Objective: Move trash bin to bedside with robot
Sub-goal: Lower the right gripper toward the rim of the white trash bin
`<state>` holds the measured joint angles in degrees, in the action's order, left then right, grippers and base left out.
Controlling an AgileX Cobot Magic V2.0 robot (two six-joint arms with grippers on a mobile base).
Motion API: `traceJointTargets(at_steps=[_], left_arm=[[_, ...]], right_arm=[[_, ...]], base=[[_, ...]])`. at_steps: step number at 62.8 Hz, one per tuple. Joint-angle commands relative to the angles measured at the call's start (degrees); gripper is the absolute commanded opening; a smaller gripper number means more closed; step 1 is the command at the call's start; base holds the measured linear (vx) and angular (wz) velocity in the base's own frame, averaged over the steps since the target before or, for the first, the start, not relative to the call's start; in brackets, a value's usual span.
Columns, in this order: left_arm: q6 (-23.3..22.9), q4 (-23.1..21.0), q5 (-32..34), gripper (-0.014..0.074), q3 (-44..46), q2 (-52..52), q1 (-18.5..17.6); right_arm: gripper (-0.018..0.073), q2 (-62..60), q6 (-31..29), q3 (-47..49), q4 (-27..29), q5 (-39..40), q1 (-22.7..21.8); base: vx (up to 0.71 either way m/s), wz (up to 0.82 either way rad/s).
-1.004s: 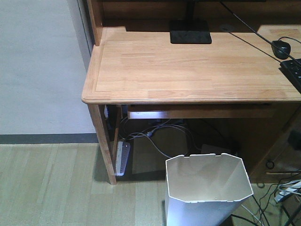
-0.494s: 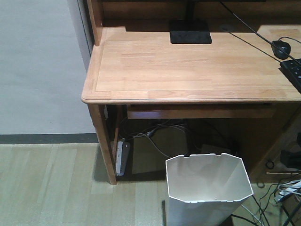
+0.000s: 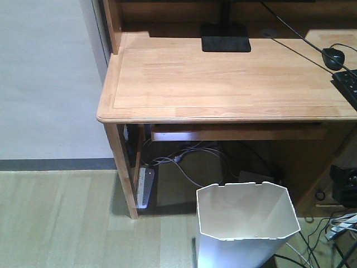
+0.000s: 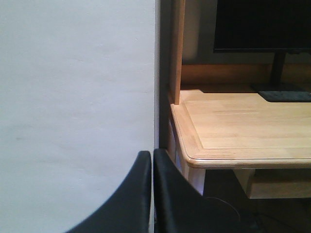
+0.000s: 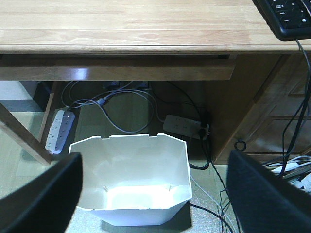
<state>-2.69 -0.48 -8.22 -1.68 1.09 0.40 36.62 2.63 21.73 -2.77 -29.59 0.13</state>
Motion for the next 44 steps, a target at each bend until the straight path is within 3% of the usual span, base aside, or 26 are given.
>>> traceJointTargets(at_steps=[1, 13, 27, 40, 44], left_arm=[[-0.5, -0.5, 4.1, -0.0006, -1.6, 0.5, -0.2], [-0.5, -0.5, 4.1, -0.0006, -1.6, 0.5, -0.2], [-0.5, -0.5, 4.1, -0.0006, -1.6, 0.5, -0.2], [-0.5, -0.5, 4.1, -0.0006, -1.6, 0.5, -0.2], [-0.5, -0.5, 4.1, -0.0006, -1.6, 0.5, -0.2]], right_arm=[[0.0613, 0.4, 0.0, 1.7, -0.3, 2.6, 0.1], [0.0598, 1.6, 1.8, 3.1, -0.2, 0.2, 0.0], [0.0594, 13.3, 3.4, 11.3, -2.7, -4.2, -0.1], [0.0594, 25.8, 3.1, 19.0, -1.7, -8.3, -4.8], [0.0594, 29.0, 0.6, 20.7, 0.2, -8.4, -6.3]], base=[[0.00, 0.00], [0.00, 0.00], [0.00, 0.00], [0.00, 0.00], [0.00, 0.00]])
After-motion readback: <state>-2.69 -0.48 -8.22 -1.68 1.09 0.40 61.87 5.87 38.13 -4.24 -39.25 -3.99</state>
